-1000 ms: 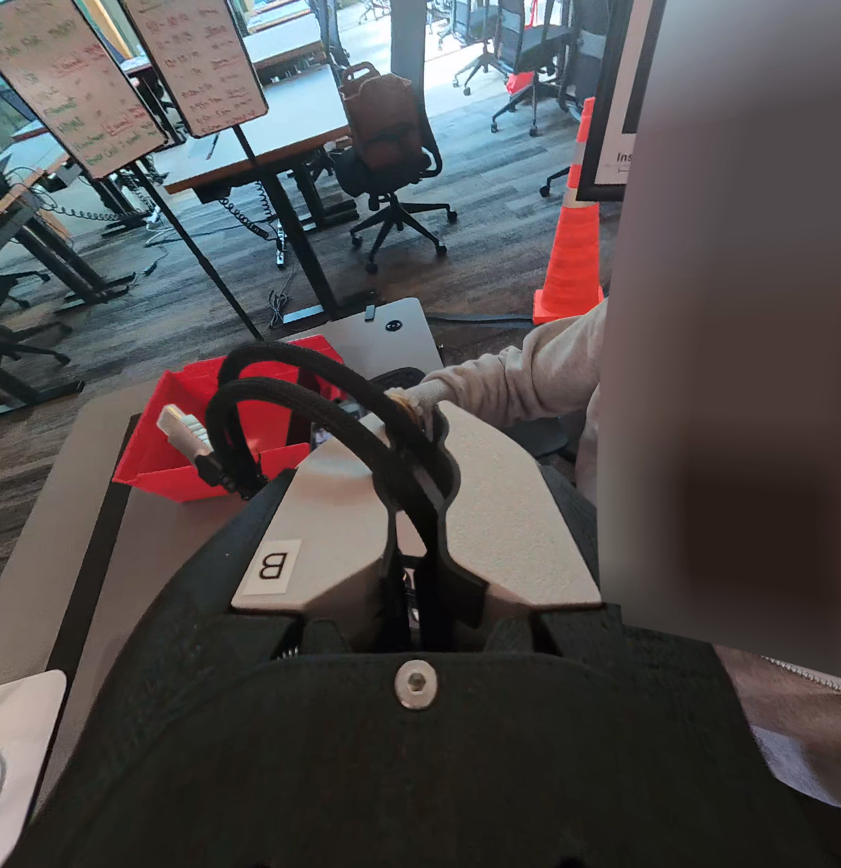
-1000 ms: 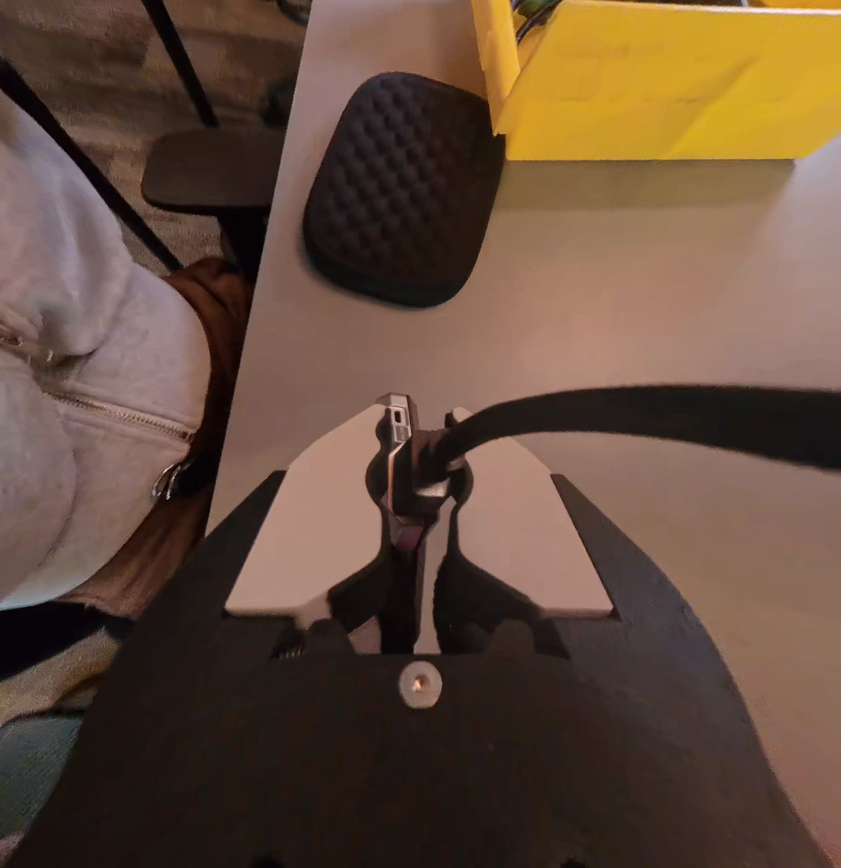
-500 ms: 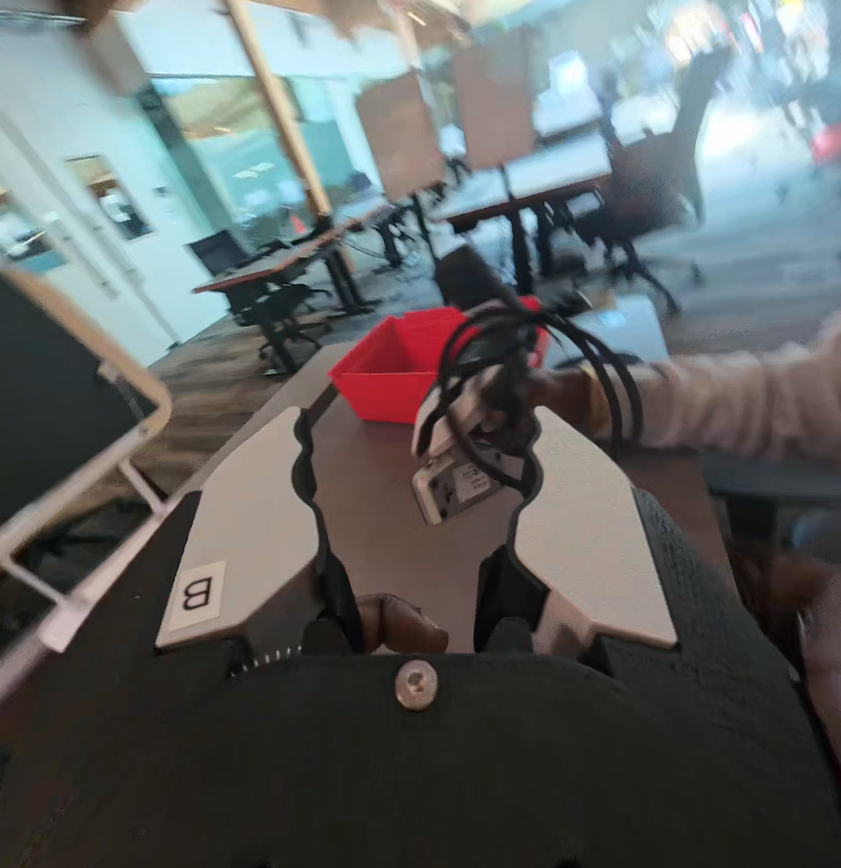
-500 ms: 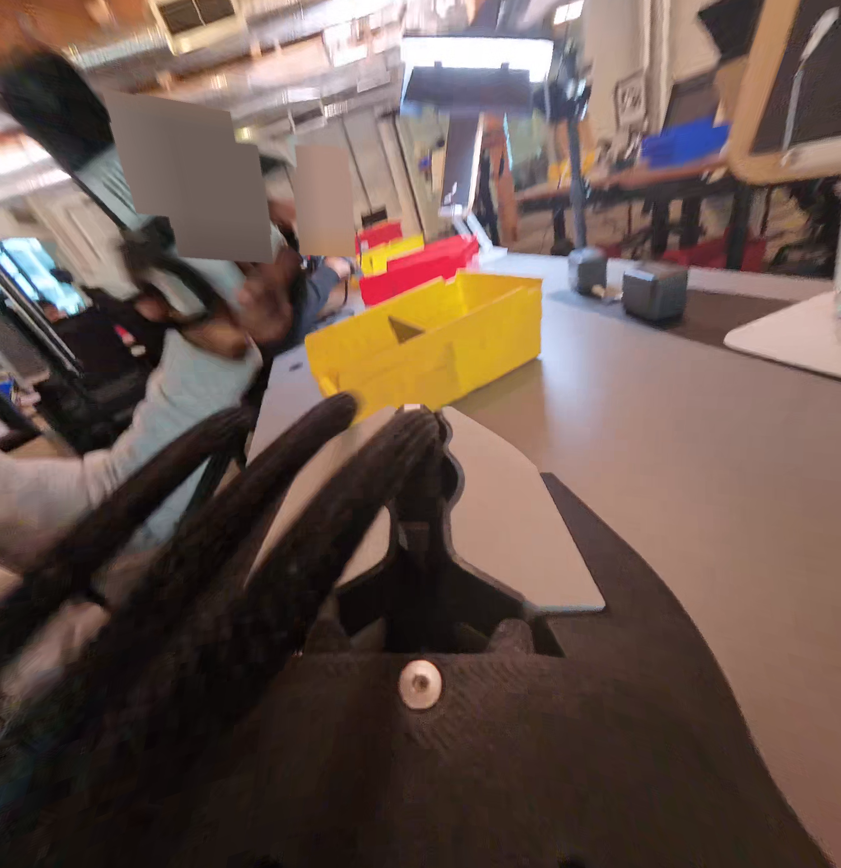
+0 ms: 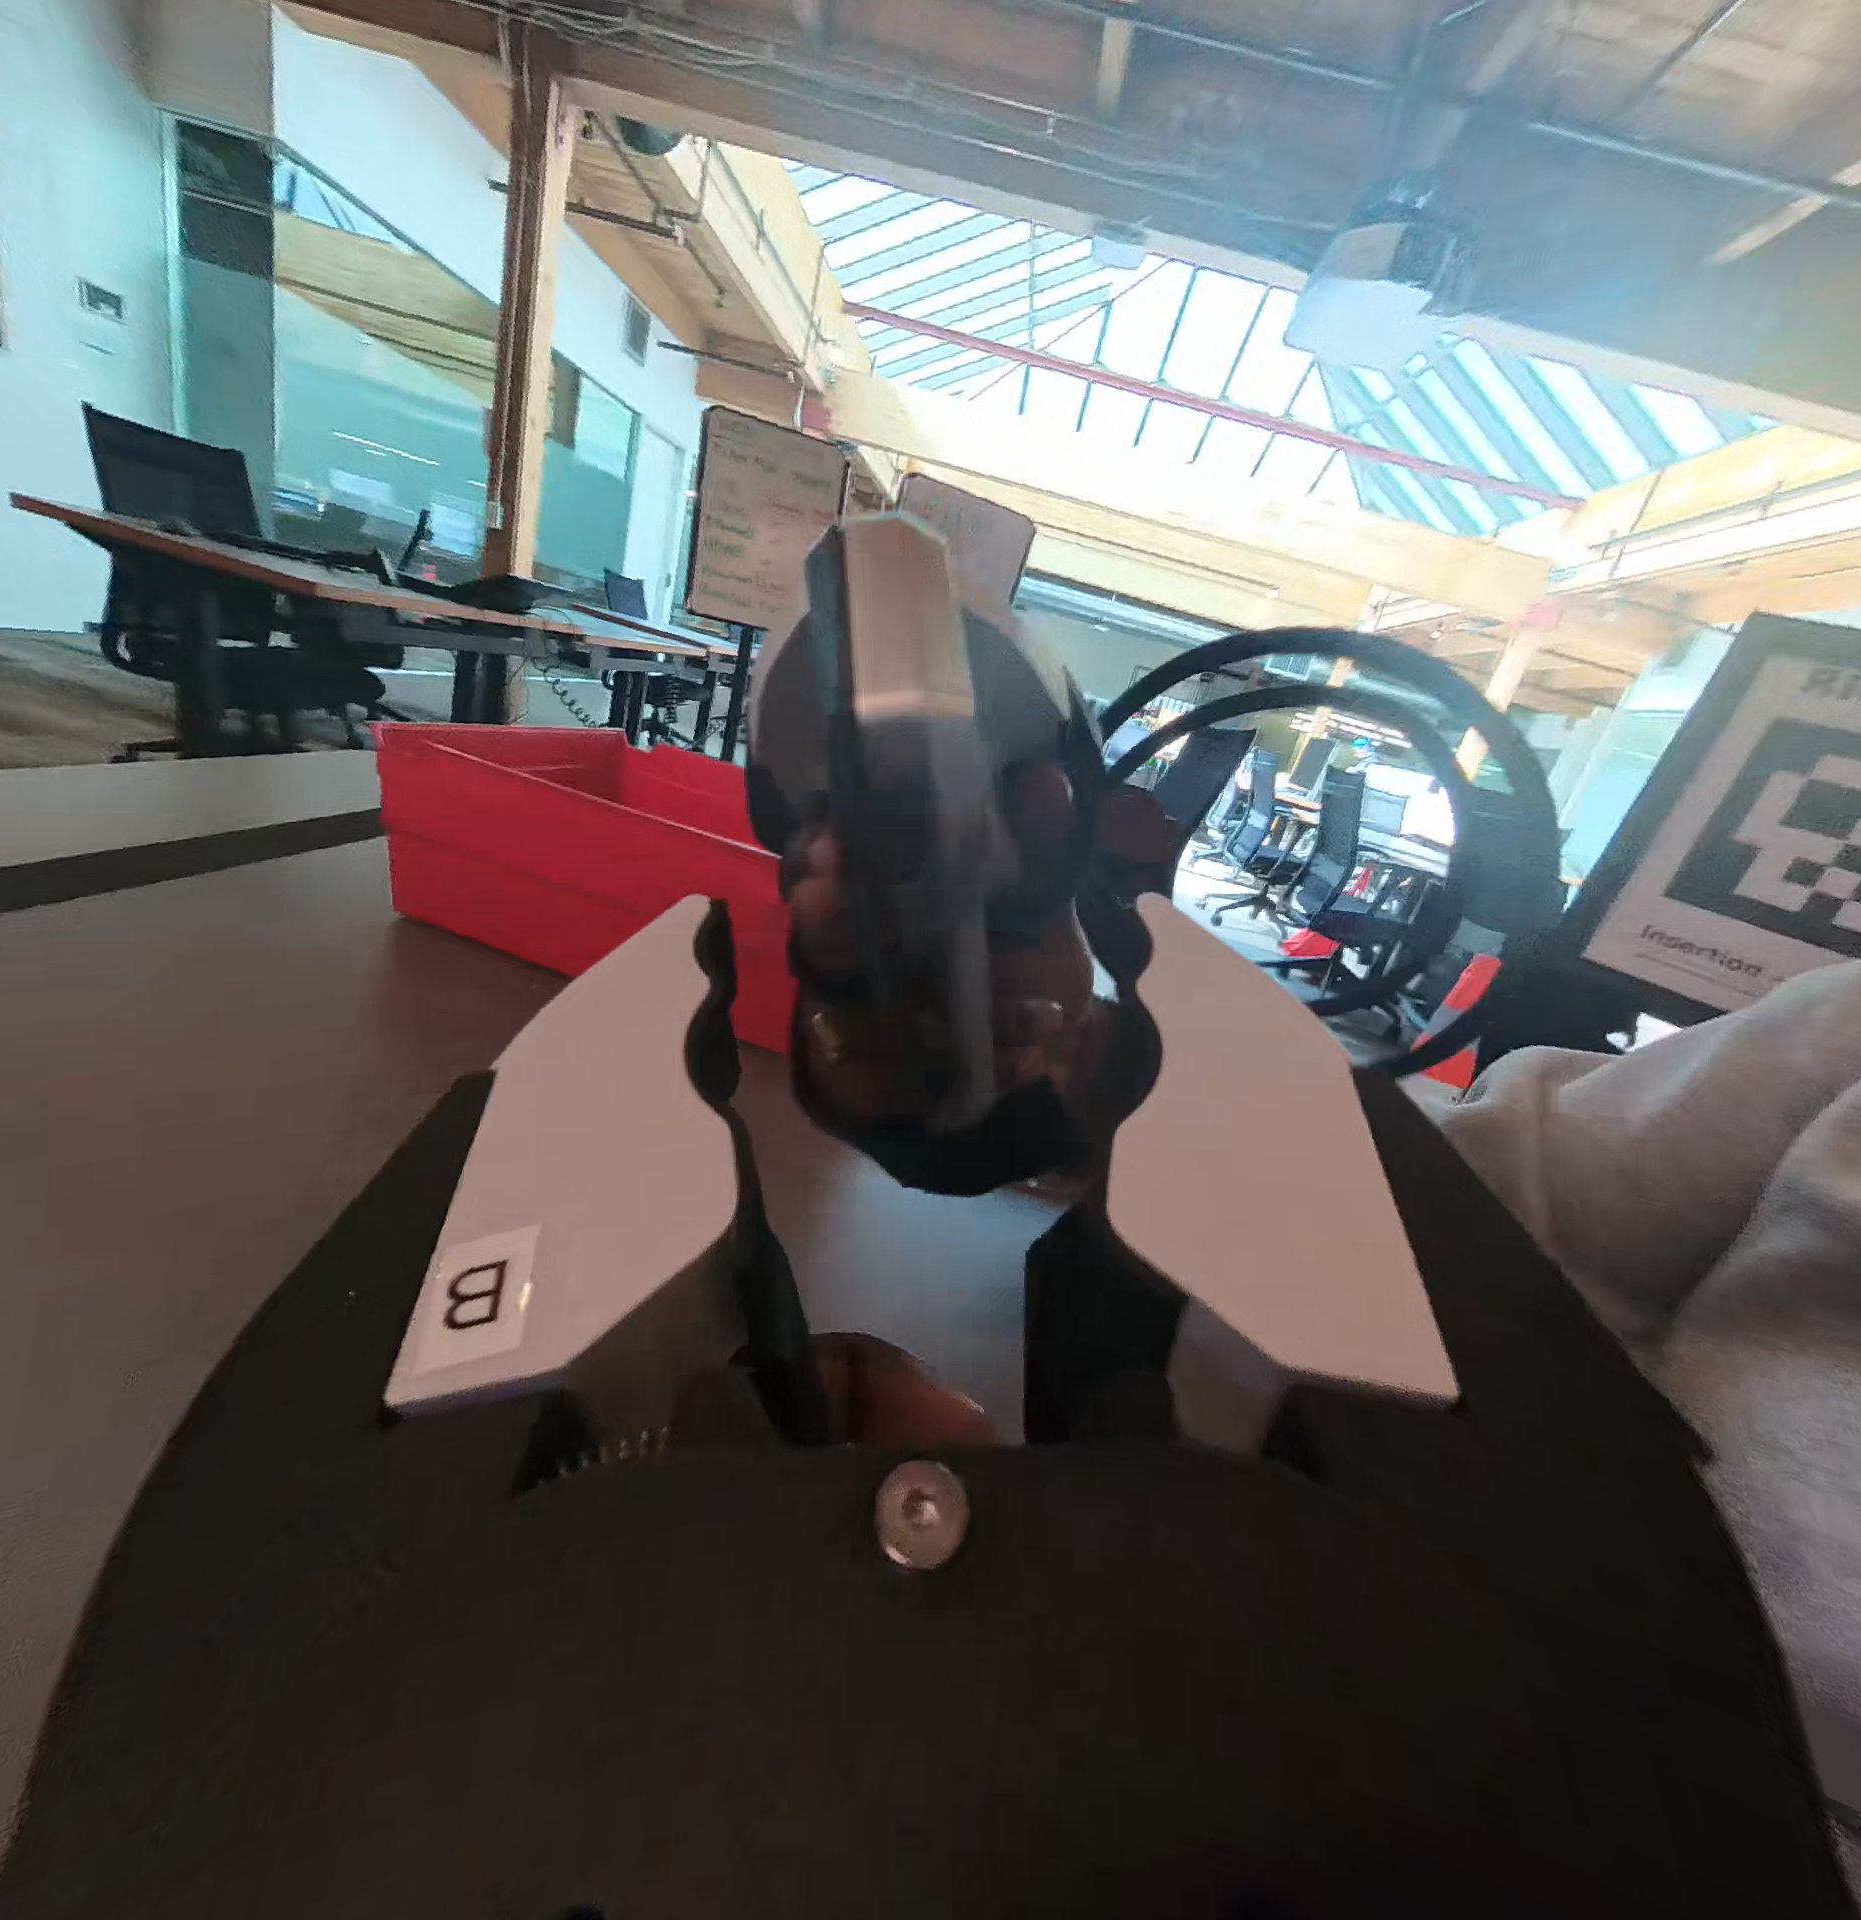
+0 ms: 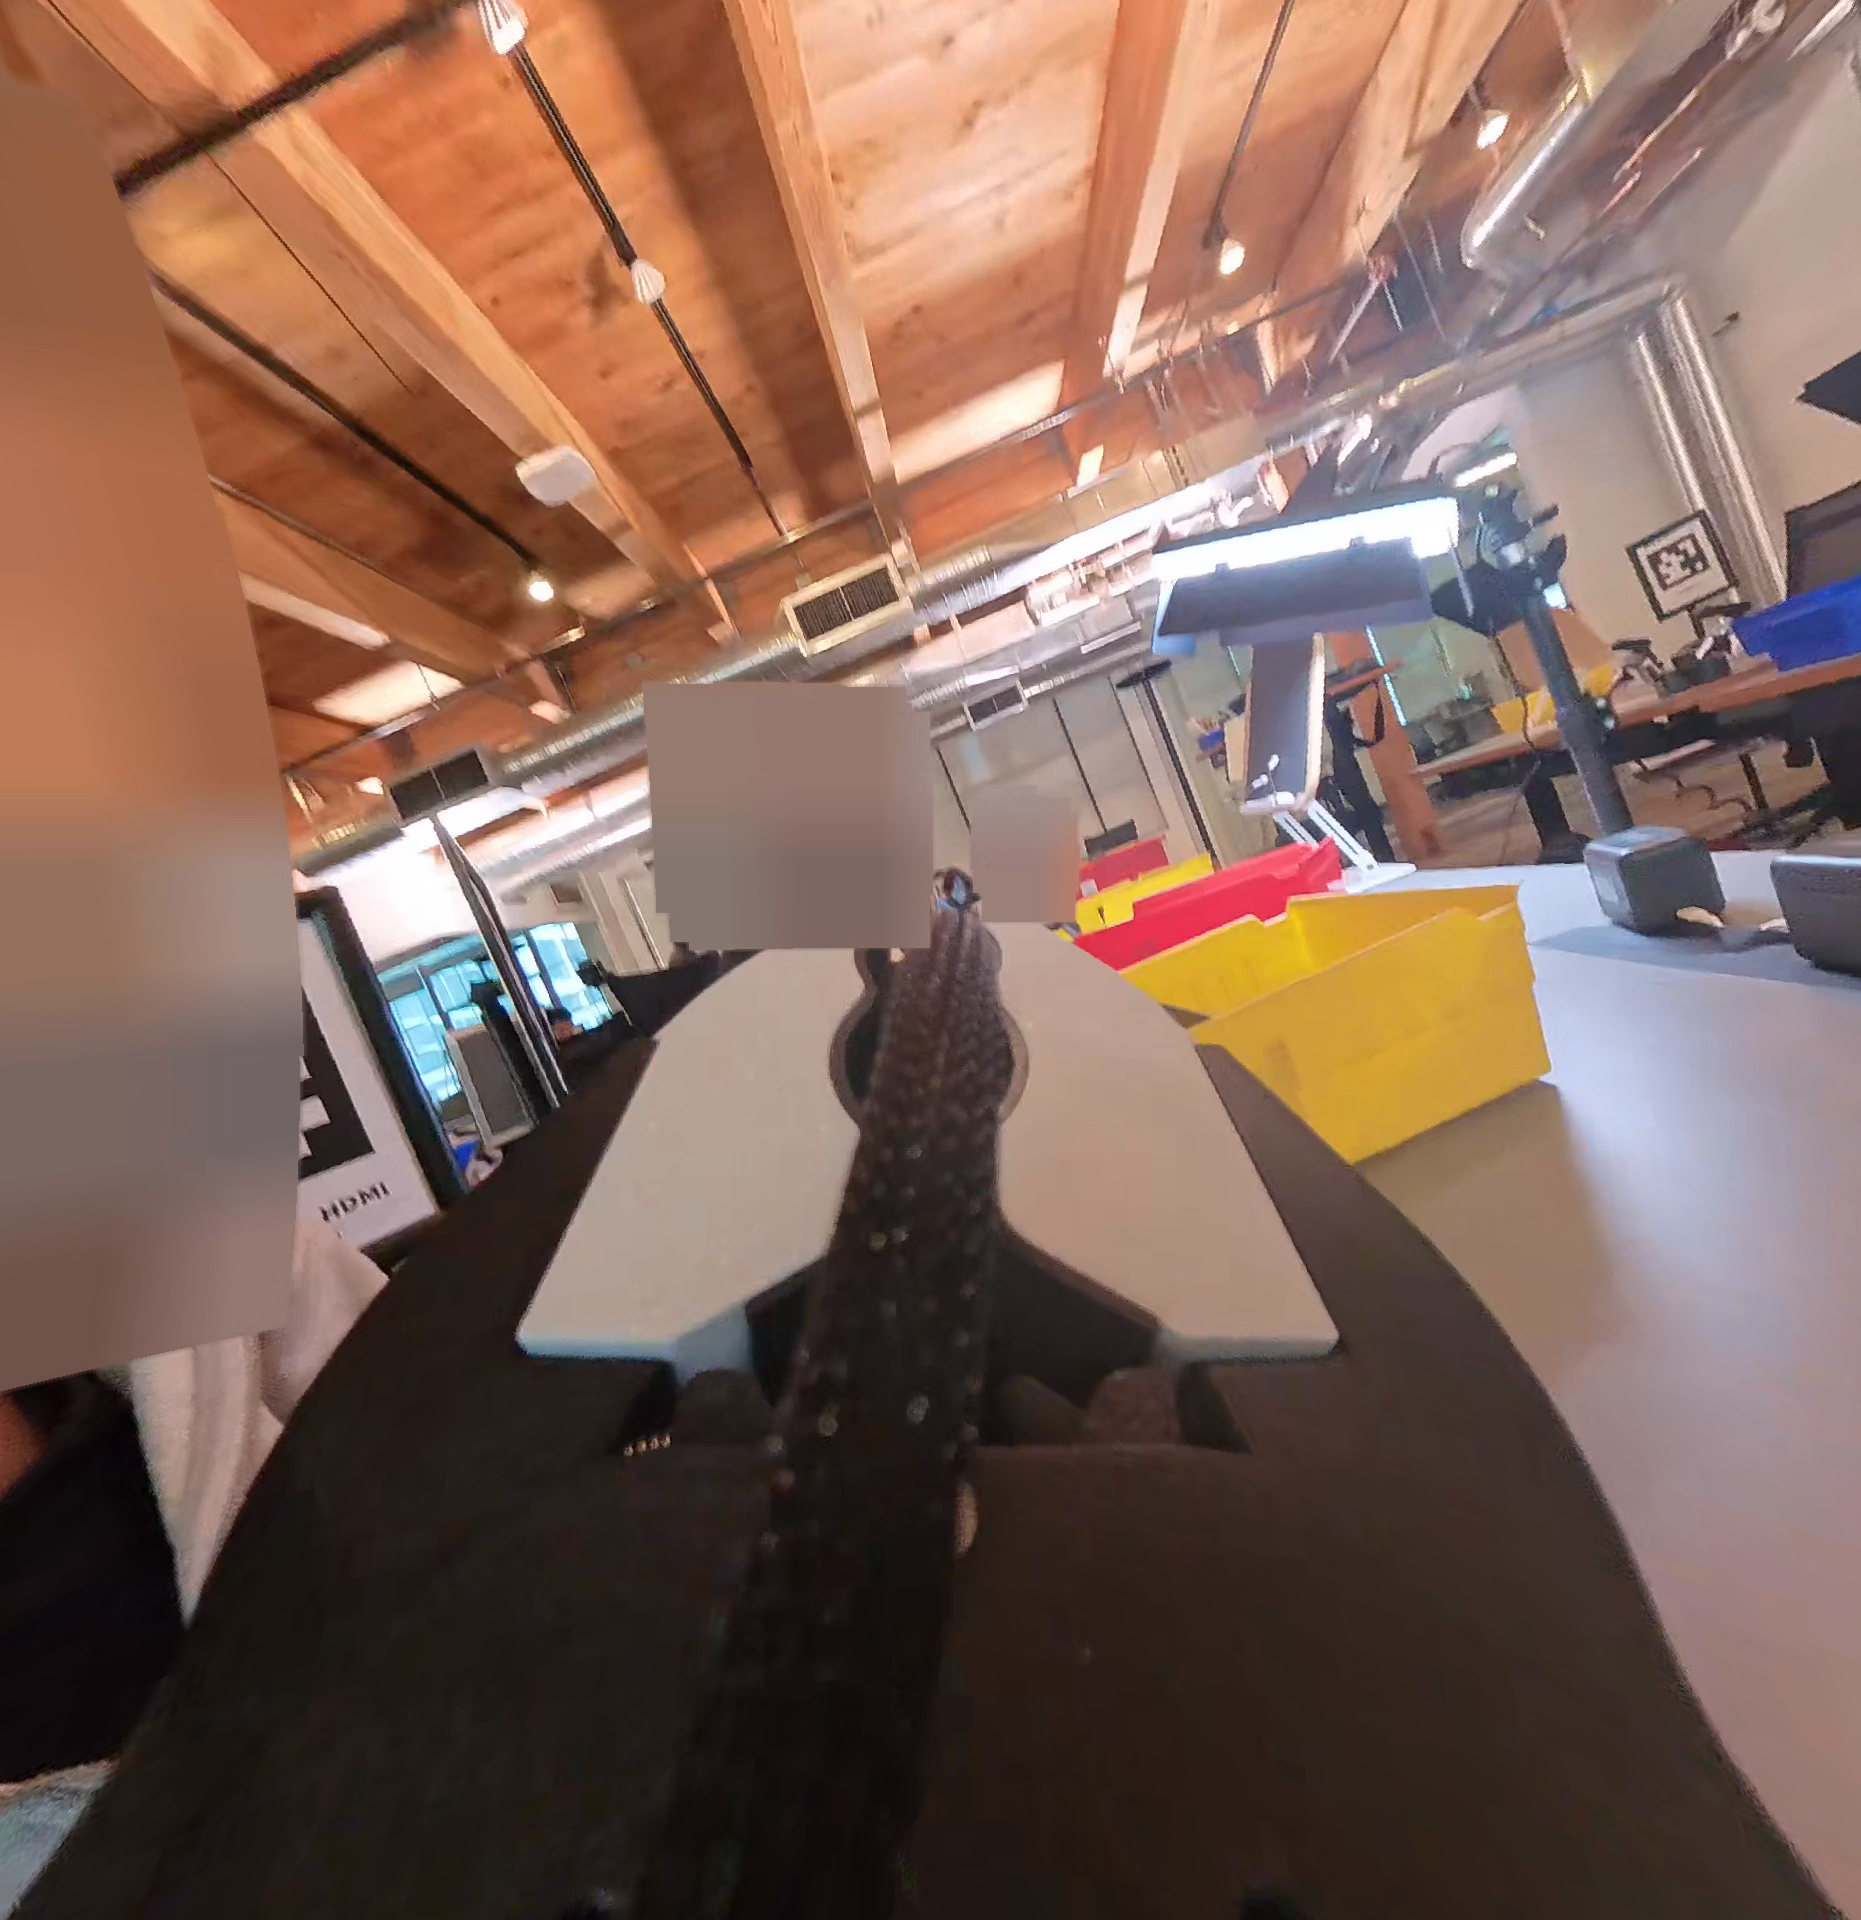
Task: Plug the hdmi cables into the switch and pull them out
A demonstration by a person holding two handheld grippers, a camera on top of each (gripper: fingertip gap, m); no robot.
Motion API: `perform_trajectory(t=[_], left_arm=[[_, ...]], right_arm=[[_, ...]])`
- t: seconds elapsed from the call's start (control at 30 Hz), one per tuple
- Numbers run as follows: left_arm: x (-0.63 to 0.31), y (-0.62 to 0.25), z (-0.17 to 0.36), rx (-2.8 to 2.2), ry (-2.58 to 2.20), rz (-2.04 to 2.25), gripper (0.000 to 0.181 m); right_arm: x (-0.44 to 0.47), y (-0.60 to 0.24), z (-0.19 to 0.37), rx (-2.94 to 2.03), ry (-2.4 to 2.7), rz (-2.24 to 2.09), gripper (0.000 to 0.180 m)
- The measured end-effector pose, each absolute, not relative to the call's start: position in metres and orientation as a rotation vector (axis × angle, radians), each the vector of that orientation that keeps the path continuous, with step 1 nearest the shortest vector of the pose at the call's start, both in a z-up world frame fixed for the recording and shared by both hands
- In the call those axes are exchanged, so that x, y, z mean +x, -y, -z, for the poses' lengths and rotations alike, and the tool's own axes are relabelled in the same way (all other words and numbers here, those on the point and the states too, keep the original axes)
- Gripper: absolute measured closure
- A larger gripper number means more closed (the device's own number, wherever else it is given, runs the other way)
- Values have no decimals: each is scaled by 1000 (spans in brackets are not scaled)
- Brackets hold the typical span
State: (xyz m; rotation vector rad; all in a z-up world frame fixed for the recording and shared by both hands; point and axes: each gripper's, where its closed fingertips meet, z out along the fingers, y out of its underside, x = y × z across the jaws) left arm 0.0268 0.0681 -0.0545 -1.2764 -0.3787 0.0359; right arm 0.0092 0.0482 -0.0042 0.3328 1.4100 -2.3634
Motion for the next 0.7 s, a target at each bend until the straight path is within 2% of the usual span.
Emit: perform_trajectory(t=[0.03,0.1,0.2,0.23,0.3,0.47,0.57,0.7], left_arm=[[26,-68,54,-1262,389,-44,122],[22,-61,51,-1226,405,-78,158],[25,-53,49,-1238,380,-72,159],[25,-49,45,-1222,361,-106,159],[31,-40,33,-1166,310,-143,160],[46,-5,-3,-933,213,-155,161],[48,15,-14,-841,193,-159,160],[55,33,-24,-761,155,-181,161]], right_arm=[[11,-43,8,328,-1446,2356,167],[14,-35,13,317,-1503,2349,166],[18,-30,15,274,-1576,2366,166],[19,-30,15,249,-1613,2385,161],[19,-32,16,212,-1711,2433,135],[21,-27,72,-72,-2437,2181,97],[4,-35,118,-122,-2912,1818,88],[-25,-57,141,-1,-3240,1553,95]])
